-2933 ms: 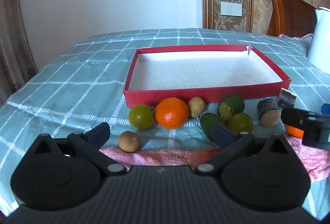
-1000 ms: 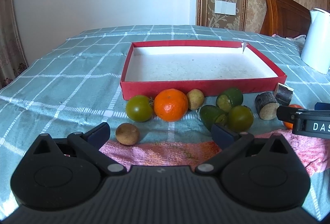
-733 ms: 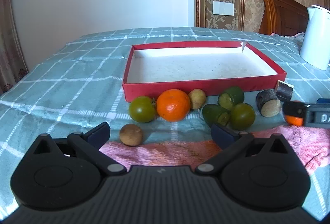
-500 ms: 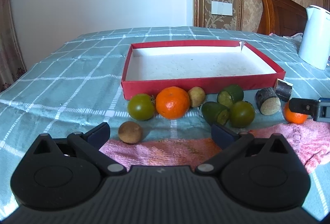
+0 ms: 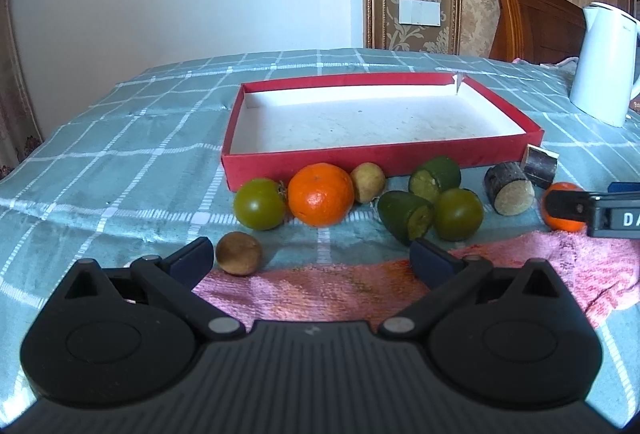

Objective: Organize fruits
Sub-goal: 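Lower the right tool onto the mandarin and close its fingers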

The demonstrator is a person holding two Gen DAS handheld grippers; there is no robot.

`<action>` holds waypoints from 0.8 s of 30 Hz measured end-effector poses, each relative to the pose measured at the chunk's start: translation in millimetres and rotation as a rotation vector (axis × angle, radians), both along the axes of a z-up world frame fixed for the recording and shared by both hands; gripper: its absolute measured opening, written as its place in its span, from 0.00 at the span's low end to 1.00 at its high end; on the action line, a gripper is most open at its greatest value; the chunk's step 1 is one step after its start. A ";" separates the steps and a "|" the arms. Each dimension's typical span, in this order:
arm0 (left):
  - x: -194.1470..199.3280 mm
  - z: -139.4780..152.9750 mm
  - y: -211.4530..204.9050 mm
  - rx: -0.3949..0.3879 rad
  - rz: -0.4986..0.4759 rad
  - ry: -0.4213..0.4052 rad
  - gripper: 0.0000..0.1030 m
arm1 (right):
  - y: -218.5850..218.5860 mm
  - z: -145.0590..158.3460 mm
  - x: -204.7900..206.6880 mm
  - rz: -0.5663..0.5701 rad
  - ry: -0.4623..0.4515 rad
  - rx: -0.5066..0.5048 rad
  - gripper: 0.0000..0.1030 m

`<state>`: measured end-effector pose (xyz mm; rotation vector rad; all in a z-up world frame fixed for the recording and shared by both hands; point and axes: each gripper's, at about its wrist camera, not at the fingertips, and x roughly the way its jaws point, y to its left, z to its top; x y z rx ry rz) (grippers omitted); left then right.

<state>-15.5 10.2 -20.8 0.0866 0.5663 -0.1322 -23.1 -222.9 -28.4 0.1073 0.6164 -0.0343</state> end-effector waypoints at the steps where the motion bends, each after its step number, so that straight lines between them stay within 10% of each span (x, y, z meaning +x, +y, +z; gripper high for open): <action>1: 0.0 -0.3 -0.2 0.002 0.000 -0.001 1.00 | 1.0 -0.5 0.9 0.000 0.002 0.000 1.00; 13: 0.9 -2.1 0.3 -0.002 0.004 0.004 1.00 | 10.3 -6.8 9.0 0.016 0.008 -0.033 0.99; 17: 0.7 -1.9 0.9 -0.007 0.006 0.005 1.00 | 10.1 -9.5 11.3 0.028 0.022 -0.018 0.76; 24: -3.2 -1.5 8.3 -0.013 0.019 -0.004 1.00 | 15.0 -11.2 11.4 0.044 0.013 -0.053 0.65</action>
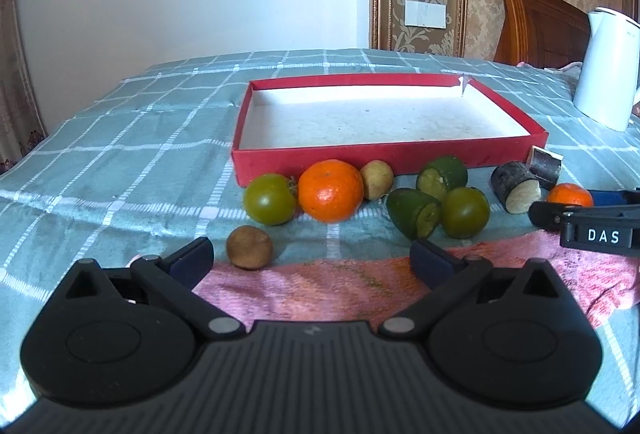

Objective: Organize fruits
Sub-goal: 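Lower the right tool onto the mandarin and close its fingers, then carry the mandarin into the box with the right tool while the left tool grasps the brown kiwi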

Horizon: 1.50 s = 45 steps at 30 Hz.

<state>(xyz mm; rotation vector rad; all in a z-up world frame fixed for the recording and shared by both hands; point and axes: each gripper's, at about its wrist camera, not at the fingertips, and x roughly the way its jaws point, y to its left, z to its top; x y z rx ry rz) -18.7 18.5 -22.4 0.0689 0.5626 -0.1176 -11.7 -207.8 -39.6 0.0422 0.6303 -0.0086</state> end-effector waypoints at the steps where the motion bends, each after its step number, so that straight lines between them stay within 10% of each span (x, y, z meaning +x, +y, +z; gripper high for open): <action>1: -1.8 -0.2 2.5 -0.002 0.002 -0.003 1.00 | 1.2 -0.5 -0.4 0.003 -0.004 -0.007 0.63; 18: 17.4 6.8 37.0 -0.129 0.019 0.036 0.97 | 4.5 -0.1 -6.4 0.038 -0.032 0.011 0.43; 31: 24.1 -4.5 27.3 -0.048 -0.001 0.024 0.47 | 3.6 0.5 -6.3 0.040 -0.032 0.023 0.43; 45: 24.2 -13.9 50.3 -0.135 -0.032 -0.045 0.24 | -4.2 7.6 -11.2 0.040 -0.031 0.057 0.42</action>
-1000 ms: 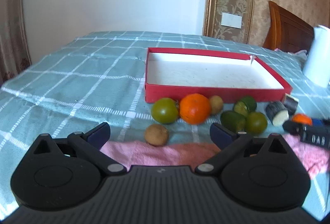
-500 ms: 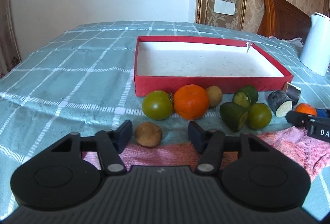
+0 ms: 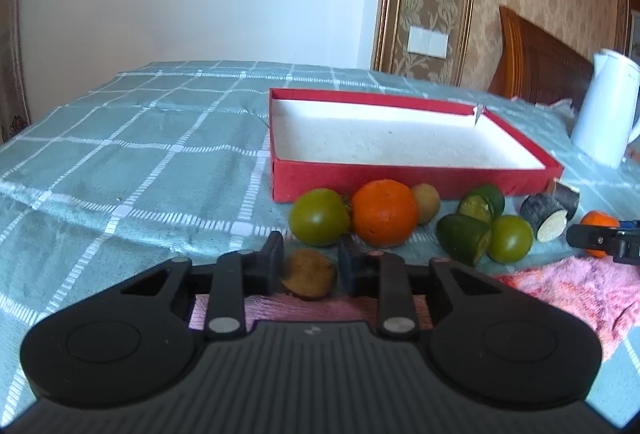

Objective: Organize fruits
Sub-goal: 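Carry the mandarin into the box with the right tool while the left tool grasps the brown kiwi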

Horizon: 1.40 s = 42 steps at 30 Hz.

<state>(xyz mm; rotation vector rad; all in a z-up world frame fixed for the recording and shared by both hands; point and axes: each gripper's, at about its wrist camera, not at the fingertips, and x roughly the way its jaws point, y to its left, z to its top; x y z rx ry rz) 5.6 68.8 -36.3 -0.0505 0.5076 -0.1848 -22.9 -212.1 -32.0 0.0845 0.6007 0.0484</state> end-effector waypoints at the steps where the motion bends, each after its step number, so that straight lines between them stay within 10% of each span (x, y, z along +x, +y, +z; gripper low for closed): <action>1: -0.2 0.3 0.5 -0.002 0.000 0.000 0.24 | -0.5 2.0 -1.0 0.000 -0.004 -0.007 0.42; 21: -7.9 -3.5 5.5 -0.003 -0.010 -0.028 0.23 | 15.4 53.0 42.6 0.012 -0.143 -0.117 0.42; 42: -8.8 -6.0 6.3 -0.006 -0.013 -0.036 0.24 | 28.1 9.0 178.1 -0.002 0.078 -0.167 0.43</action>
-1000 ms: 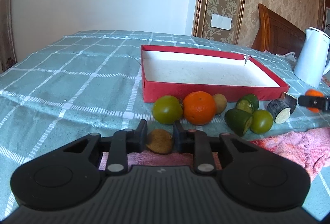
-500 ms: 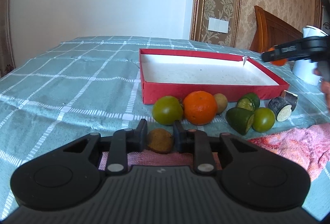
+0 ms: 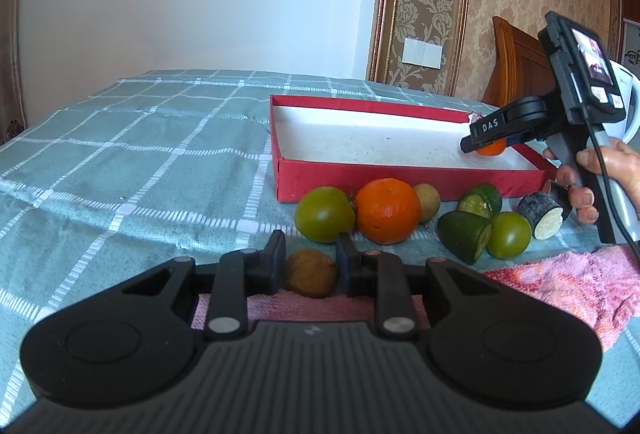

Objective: Organize fruits
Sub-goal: 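Carry the mandarin into the box with the right tool while the left tool grasps the brown kiwi, then open the right tool to release the mandarin while the left tool drops the kiwi into the box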

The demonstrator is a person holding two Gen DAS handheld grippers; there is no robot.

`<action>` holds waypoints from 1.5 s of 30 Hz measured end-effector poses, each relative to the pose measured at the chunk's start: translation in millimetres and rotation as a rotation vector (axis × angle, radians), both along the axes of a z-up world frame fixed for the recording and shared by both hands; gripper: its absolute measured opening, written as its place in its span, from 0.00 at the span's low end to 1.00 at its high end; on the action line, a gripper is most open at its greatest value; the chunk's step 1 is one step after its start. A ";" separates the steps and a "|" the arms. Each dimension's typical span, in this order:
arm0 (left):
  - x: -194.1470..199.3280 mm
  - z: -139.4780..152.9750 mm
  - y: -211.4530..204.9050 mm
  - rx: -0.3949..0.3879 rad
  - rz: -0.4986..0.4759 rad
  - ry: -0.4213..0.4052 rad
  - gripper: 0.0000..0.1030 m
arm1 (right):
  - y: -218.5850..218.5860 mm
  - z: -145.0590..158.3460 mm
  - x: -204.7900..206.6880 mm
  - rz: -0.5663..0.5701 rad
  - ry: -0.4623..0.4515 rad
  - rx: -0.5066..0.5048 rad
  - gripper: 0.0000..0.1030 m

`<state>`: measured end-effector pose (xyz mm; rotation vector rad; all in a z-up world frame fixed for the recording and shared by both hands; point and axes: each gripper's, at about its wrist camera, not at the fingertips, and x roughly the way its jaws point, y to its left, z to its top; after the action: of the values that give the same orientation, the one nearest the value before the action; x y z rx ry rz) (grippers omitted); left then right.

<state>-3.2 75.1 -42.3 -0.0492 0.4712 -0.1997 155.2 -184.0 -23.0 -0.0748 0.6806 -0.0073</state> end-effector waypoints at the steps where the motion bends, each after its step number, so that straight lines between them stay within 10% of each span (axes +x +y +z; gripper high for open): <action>1: -0.3 0.0 0.2 0.000 0.000 -0.001 0.24 | 0.0 -1.7 1.0 -0.002 0.007 0.001 0.43; 21: -0.4 0.7 -2.6 0.019 0.006 -0.004 0.24 | -4.5 -6.1 3.5 0.006 0.025 0.024 0.43; 29: 0.4 1.7 -7.1 0.038 0.025 -0.003 0.23 | -6.7 -6.8 3.6 0.011 0.029 0.008 0.70; 45: 1.5 5.3 -0.1 0.013 0.065 0.014 0.23 | -14.8 -1.0 -5.0 0.004 0.014 0.046 0.75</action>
<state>-1.7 74.9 -37.0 -0.0530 0.4839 -0.1323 150.2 -198.8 -24.1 -0.0323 0.6939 0.0125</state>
